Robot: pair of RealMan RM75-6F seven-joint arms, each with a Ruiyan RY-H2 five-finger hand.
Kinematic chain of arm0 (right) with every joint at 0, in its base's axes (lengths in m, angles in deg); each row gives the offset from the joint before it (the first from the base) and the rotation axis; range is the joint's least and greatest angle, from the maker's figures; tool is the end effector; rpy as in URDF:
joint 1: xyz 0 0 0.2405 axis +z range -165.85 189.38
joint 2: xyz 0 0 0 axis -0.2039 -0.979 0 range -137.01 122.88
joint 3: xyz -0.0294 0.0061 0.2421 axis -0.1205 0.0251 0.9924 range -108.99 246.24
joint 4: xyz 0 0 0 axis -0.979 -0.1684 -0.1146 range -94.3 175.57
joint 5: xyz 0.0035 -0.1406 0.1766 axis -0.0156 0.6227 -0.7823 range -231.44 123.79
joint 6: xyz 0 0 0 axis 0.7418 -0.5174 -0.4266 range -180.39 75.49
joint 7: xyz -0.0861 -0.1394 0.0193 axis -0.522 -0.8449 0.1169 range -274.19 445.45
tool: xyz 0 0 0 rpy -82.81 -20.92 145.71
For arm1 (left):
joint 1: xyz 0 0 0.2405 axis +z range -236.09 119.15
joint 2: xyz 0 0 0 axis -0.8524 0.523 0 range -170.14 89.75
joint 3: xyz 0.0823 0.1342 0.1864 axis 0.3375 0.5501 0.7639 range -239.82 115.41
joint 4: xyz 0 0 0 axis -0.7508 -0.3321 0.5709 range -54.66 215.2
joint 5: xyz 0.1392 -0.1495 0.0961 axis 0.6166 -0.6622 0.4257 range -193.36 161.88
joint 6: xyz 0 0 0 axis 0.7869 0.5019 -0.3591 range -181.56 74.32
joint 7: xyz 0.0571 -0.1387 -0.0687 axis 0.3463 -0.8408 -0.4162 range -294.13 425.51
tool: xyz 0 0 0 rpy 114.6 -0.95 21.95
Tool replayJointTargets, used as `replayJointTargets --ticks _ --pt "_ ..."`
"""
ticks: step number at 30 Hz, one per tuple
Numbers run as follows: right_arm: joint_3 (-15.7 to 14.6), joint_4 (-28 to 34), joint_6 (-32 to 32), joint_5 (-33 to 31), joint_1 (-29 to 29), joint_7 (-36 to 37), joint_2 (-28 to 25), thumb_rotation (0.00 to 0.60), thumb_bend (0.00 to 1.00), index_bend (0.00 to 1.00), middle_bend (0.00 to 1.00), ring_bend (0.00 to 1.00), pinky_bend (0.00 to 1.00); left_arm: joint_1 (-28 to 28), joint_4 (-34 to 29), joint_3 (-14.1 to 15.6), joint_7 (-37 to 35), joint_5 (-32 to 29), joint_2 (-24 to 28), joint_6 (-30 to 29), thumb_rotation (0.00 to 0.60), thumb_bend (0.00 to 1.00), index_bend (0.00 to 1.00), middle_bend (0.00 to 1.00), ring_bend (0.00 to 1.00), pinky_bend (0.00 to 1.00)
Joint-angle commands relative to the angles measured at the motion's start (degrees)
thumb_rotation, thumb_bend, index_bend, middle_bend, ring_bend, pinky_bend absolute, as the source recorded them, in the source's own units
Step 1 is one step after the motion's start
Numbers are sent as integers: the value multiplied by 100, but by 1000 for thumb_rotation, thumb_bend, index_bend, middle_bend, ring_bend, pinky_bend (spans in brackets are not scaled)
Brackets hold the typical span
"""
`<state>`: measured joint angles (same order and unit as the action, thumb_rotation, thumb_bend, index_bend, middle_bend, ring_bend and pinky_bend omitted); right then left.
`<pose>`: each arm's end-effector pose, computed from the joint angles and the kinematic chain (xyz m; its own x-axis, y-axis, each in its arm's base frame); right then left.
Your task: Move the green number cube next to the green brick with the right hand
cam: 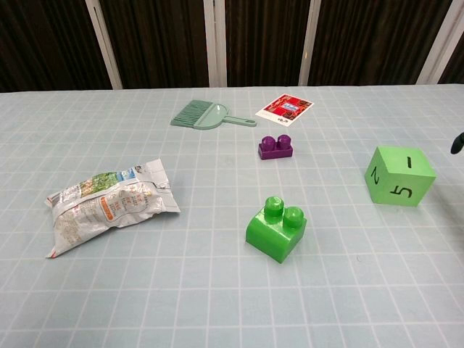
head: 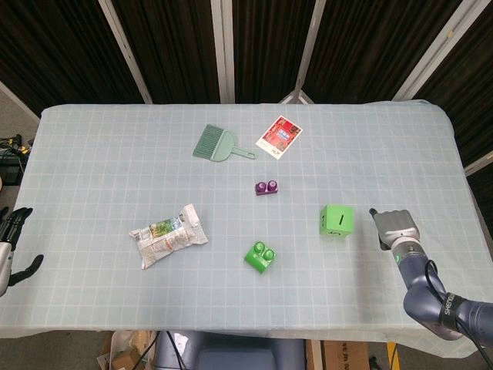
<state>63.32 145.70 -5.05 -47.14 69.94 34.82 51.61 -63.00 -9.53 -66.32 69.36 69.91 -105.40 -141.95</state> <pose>-0.2368 -0.3456 0.0773 0.6000 -0.6444 0.4741 -0.6510 -0.0488 0.7575 -0.3098 0.2057 0.1503 0.4728 -0.0753 0.8780 0.8808 0.0089 -0.4735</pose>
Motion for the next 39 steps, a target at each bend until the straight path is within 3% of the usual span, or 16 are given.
replayJointTargets --ticks 1,39 --pt "-50 -45 -8 -41 63 4 61 600 795 103 840 840 741 -4 4 -3 6 -12 -3 13 600 337 102 96 51 164" --pt "-322 -142 182 -612 975 -110 746 600 795 104 840 840 741 -53 34 -19 90 -90 -44 100 600 337 102 95 51 164"
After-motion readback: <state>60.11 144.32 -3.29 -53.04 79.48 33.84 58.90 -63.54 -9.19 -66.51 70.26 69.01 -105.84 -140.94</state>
